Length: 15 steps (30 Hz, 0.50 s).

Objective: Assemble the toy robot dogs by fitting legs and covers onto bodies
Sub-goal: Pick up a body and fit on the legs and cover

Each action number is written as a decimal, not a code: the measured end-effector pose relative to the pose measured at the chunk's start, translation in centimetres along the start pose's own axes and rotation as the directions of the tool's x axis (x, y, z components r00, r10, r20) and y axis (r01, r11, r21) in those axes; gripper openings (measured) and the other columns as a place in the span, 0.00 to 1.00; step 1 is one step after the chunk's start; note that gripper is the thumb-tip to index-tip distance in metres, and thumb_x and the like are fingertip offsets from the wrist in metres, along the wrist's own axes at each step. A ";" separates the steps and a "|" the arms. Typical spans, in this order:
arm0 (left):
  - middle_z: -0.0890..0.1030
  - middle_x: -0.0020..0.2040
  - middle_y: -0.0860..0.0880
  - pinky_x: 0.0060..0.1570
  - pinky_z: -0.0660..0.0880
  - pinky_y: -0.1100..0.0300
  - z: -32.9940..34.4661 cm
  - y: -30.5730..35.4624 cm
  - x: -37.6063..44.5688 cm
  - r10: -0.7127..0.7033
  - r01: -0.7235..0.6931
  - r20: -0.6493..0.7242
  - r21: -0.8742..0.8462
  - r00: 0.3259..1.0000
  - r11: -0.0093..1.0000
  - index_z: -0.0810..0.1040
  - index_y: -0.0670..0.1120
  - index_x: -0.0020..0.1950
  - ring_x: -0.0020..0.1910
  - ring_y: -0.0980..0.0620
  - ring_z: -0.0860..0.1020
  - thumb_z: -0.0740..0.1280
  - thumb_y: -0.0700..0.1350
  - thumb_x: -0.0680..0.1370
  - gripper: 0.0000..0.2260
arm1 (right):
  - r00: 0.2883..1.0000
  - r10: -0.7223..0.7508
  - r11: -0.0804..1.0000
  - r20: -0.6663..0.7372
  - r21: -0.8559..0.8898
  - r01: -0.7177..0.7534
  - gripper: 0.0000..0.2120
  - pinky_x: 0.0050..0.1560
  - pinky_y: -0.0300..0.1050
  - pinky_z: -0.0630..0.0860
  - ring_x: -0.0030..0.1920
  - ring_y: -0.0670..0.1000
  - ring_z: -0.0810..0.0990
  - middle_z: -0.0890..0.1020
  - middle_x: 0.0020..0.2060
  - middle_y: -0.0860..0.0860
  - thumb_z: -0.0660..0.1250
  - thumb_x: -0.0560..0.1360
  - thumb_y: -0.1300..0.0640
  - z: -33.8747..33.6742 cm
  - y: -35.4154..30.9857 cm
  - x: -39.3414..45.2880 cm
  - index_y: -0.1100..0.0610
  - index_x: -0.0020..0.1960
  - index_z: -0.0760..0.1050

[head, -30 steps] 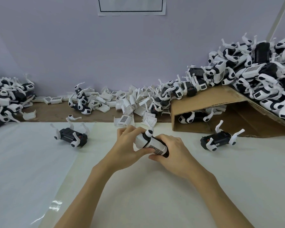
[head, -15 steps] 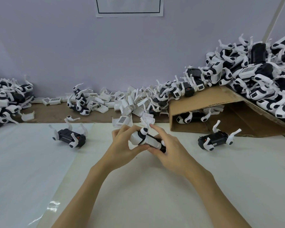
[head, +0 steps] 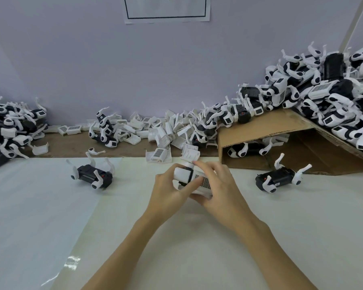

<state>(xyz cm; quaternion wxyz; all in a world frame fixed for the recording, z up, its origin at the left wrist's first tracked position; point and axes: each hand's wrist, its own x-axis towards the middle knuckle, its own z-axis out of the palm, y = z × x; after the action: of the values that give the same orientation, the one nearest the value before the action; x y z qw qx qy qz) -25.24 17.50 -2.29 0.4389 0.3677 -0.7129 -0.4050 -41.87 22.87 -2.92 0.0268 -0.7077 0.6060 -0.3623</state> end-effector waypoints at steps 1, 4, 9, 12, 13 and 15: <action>0.85 0.46 0.59 0.56 0.73 0.55 0.4 0.0 -0.2 0.074 -0.072 -0.010 0.132 0.997 0.989 0.81 0.57 0.54 0.53 0.59 0.80 0.74 0.59 0.79 0.09 | 0.999 0.002 1.000 -0.046 0.003 -0.002 0.36 0.63 0.50 0.75 0.63 0.47 0.71 0.72 0.62 0.43 0.78 0.73 0.48 0.0 -0.1 0.0 0.43 0.76 0.66; 0.79 0.50 0.61 0.60 0.68 0.53 0.4 -0.1 -0.2 0.337 -0.303 0.020 0.490 0.941 0.817 0.78 0.55 0.59 0.54 0.58 0.74 0.64 0.64 0.82 0.16 | 0.992 0.118 0.979 -0.045 0.175 -0.109 0.32 0.54 0.36 0.75 0.58 0.44 0.75 0.75 0.57 0.42 0.79 0.73 0.47 -0.4 0.0 0.1 0.44 0.70 0.65; 0.76 0.67 0.62 0.70 0.63 0.60 -1.9 -0.4 0.5 0.304 -0.329 0.127 0.335 0.944 0.883 0.72 0.54 0.74 0.69 0.55 0.72 0.64 0.66 0.81 0.26 | 0.986 0.167 0.891 -0.019 0.432 -0.142 0.22 0.47 0.26 0.74 0.57 0.34 0.80 0.82 0.52 0.33 0.79 0.71 0.40 -1.9 0.2 0.3 0.44 0.58 0.72; 0.82 0.60 0.60 0.63 0.74 0.60 -1.5 -0.6 0.3 0.260 -0.258 0.002 0.128 0.966 0.958 0.77 0.53 0.69 0.63 0.52 0.80 0.71 0.62 0.78 0.23 | 0.993 0.118 0.915 0.015 0.387 -0.115 0.18 0.57 0.28 0.72 0.65 0.38 0.77 0.82 0.59 0.38 0.75 0.78 0.46 -1.9 0.0 0.3 0.44 0.65 0.75; 0.83 0.57 0.58 0.59 0.76 0.61 -1.0 -0.5 0.2 0.263 -0.254 -0.071 0.120 0.962 0.960 0.78 0.52 0.67 0.59 0.52 0.81 0.74 0.61 0.76 0.23 | 0.994 0.106 0.939 0.014 0.328 -0.104 0.19 0.61 0.32 0.72 0.66 0.40 0.76 0.80 0.61 0.39 0.73 0.79 0.48 -1.7 0.0 0.3 0.45 0.68 0.75; 0.81 0.56 0.57 0.55 0.75 0.64 0.0 -0.4 -0.1 0.277 -0.256 -0.143 0.152 0.950 0.955 0.77 0.51 0.65 0.54 0.51 0.81 0.78 0.60 0.74 0.25 | 0.995 0.100 0.971 0.005 0.216 -0.099 0.21 0.65 0.43 0.72 0.66 0.45 0.75 0.79 0.63 0.43 0.73 0.79 0.52 -0.9 -0.2 0.3 0.47 0.70 0.74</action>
<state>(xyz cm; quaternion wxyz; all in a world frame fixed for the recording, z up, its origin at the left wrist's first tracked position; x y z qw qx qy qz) -25.14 17.39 -2.67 0.5213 0.3277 -0.7429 -0.2626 -42.16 23.04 -2.04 0.1199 -0.6683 0.5976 -0.4264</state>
